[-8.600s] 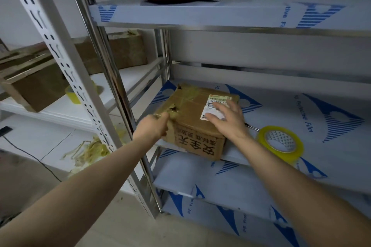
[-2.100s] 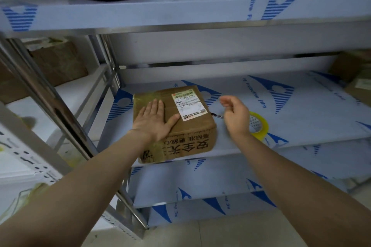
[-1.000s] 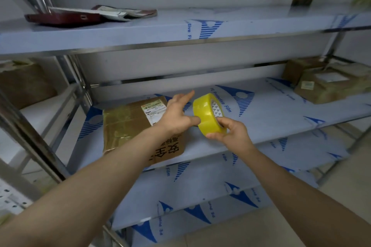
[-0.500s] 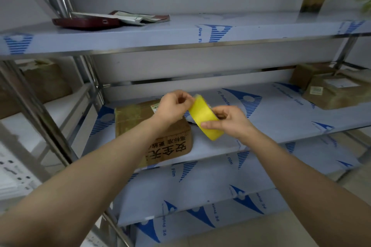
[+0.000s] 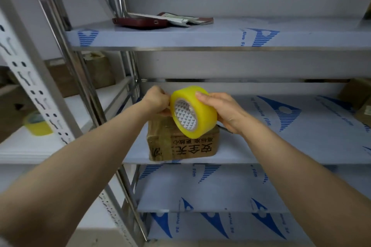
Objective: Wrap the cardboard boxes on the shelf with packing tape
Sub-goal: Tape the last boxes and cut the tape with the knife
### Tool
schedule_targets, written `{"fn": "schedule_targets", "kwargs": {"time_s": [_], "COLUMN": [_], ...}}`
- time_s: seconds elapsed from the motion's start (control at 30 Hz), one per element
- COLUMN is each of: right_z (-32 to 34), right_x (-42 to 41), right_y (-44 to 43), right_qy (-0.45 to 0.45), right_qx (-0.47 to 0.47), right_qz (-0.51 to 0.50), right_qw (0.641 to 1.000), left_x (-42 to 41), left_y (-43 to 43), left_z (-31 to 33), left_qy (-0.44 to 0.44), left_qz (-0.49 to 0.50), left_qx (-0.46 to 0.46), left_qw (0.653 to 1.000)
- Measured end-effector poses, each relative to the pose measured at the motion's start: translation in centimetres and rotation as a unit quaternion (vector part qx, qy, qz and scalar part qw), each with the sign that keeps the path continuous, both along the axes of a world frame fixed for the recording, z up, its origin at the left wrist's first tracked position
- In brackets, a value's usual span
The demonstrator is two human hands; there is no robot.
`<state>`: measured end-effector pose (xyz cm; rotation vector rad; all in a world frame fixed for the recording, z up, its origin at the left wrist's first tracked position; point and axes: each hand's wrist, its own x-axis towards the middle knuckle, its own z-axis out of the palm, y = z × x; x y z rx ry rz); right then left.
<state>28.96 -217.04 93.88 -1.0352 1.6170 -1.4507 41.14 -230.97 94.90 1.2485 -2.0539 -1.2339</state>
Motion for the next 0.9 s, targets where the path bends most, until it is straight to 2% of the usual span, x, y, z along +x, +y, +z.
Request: {"fn": "schedule_targets", "kwargs": {"time_s": [0.1,0.27,0.4,0.5,0.6,0.67,0.77,0.9], "right_z": [0.5,-0.8,-0.5,0.9,1.7,1.3,1.5,2.6], "right_x": [0.7,0.4,1.1,0.7,-0.4,-1.4,-2.5,-3.6], "right_y": [-1.5,-1.9,-2.9,-3.6,-3.5,-3.3,-3.3,-4.5], "right_qy": [-0.020,-0.060,-0.117,-0.080,-0.014,0.050,0.045,0.143], "right_qx": [0.004,-0.012,-0.039,-0.033,0.023,0.065,0.076,0.091], "right_qz": [0.020,0.149,0.086,0.033,0.012,0.038,0.106,0.099], "right_qw": [1.000,0.987,0.989,0.996,1.000,0.996,0.990,0.981], "left_x": [1.1,2.5,2.8,2.8,4.0,4.6,4.6,4.8], "left_y": [-0.4,-1.8,-1.6,-2.1,-3.8,-4.4,-4.5,-5.4], "left_z": [-0.6,-0.1,-0.6,-1.5,-1.2,-0.9,-1.4,-3.5], "left_qy": [0.006,0.021,0.033,0.056,0.056,0.072,0.084,0.089], "left_qz": [0.022,0.061,0.065,0.092,0.155,0.169,0.190,0.228], "left_qx": [0.022,0.007,0.052,0.081,0.047,0.057,0.067,0.067], "left_qw": [0.999,0.998,0.996,0.991,0.985,0.981,0.976,0.967]}}
